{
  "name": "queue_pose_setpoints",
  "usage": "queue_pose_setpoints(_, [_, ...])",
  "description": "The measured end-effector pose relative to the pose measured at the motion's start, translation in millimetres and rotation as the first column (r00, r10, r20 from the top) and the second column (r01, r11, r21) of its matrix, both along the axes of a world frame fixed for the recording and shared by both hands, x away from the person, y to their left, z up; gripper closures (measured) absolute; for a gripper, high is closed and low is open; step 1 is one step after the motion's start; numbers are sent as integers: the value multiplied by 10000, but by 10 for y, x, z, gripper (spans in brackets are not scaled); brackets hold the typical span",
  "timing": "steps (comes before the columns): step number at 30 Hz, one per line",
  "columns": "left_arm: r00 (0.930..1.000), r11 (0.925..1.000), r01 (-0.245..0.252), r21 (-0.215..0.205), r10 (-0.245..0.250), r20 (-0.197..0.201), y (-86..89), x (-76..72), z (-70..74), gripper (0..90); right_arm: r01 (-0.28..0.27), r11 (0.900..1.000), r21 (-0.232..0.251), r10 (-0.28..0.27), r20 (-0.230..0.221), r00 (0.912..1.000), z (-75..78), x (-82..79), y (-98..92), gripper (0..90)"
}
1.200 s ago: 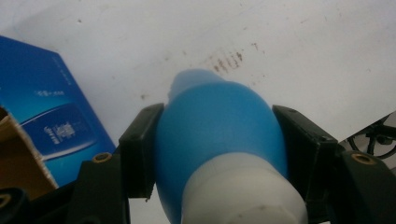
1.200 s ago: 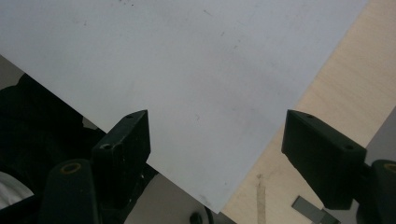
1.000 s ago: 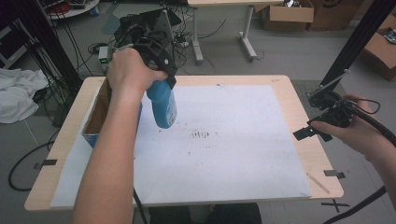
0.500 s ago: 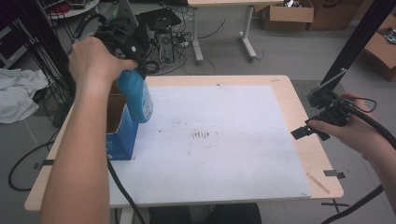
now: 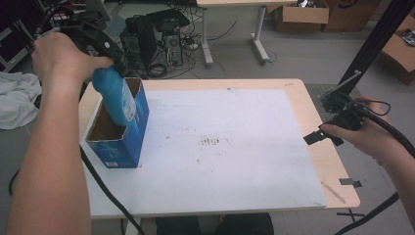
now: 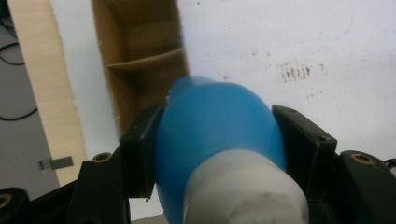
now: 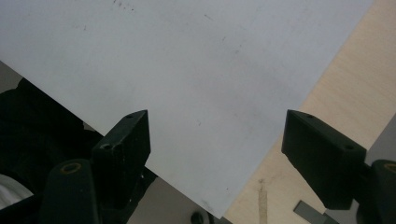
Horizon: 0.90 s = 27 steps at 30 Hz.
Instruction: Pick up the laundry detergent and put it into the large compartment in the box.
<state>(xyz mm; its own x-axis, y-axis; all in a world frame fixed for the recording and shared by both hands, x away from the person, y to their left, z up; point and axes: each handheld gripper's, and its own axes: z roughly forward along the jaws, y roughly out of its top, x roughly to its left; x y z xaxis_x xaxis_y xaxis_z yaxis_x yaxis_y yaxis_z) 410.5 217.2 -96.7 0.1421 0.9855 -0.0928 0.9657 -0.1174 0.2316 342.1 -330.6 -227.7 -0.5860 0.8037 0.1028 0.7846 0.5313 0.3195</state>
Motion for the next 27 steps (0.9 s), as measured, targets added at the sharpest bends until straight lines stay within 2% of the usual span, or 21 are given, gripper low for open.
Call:
queue_pose_setpoints(6, [9998,9998,-191,114,191,-11,130,-3,-17,385,9,10000,5,-9,-41,10000,-7,12,23,240])
queue_pose_setpoints(12, [9994,9993,-341,181,342,-31,245,11,-107,385,45,10000,-47,-46,-36,10000,-4,21,32,241])
queue_pose_setpoints(19, [9985,9985,-523,141,526,-181,342,34,-254,386,72,10000,-63,-73,-77,9999,-19,23,40,241])
queue_pose_setpoints(21, [9980,9983,-572,64,574,-250,363,50,-334,385,22,10000,-84,-22,-85,10000,-35,28,47,241])
queue_pose_setpoints(27, [9973,9985,-531,150,538,-490,375,89,-493,385,-13,9999,-121,12,-123,9999,-52,32,62,241])
